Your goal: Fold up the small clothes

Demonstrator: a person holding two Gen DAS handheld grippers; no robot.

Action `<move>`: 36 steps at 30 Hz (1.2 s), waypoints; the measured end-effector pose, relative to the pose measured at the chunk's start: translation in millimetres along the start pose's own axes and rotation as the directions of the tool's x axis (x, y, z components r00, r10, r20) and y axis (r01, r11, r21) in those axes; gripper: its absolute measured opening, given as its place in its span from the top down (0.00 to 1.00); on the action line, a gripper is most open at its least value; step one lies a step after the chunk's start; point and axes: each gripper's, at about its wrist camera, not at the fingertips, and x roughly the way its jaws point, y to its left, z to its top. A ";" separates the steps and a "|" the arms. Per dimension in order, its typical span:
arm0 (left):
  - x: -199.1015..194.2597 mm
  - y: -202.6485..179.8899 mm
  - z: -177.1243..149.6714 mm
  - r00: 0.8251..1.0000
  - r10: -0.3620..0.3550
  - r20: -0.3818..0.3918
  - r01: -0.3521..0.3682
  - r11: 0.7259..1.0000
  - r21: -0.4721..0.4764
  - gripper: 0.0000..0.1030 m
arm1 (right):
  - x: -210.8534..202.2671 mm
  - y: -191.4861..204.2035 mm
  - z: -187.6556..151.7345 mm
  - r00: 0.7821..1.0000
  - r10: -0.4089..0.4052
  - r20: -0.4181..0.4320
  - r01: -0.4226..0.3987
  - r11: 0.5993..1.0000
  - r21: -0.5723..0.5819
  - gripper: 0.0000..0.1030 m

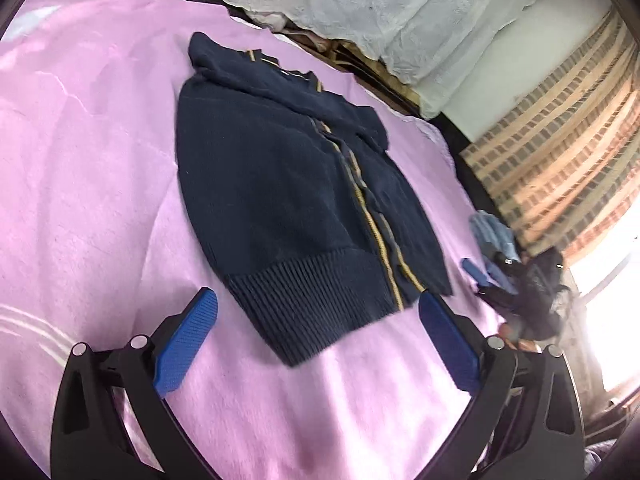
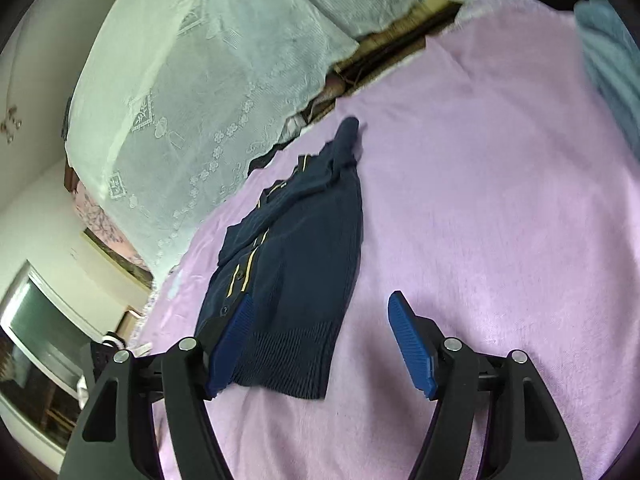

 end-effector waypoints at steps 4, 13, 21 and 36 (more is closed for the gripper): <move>10.9 -2.6 -0.5 0.998 -0.037 -0.053 0.037 0.999 0.000 0.05 | 7.1 8.8 -4.0 0.999 0.005 -0.041 -0.007 0.999 -0.041 0.32; 31.4 3.3 22.8 0.995 -0.022 -0.093 0.022 1.000 0.004 0.05 | 23.9 4.9 0.2 0.988 -0.012 -0.154 0.009 1.000 -0.021 0.32; 26.5 -0.4 16.3 0.996 -0.047 -0.074 0.050 0.998 0.033 0.19 | 37.7 16.5 -2.8 0.969 -0.036 -0.245 0.008 0.993 -0.115 0.34; 29.6 7.7 19.0 0.994 -0.085 -0.069 0.085 0.996 -0.006 0.56 | 56.7 20.6 -12.4 0.950 0.066 -0.304 -0.088 0.994 -0.058 0.82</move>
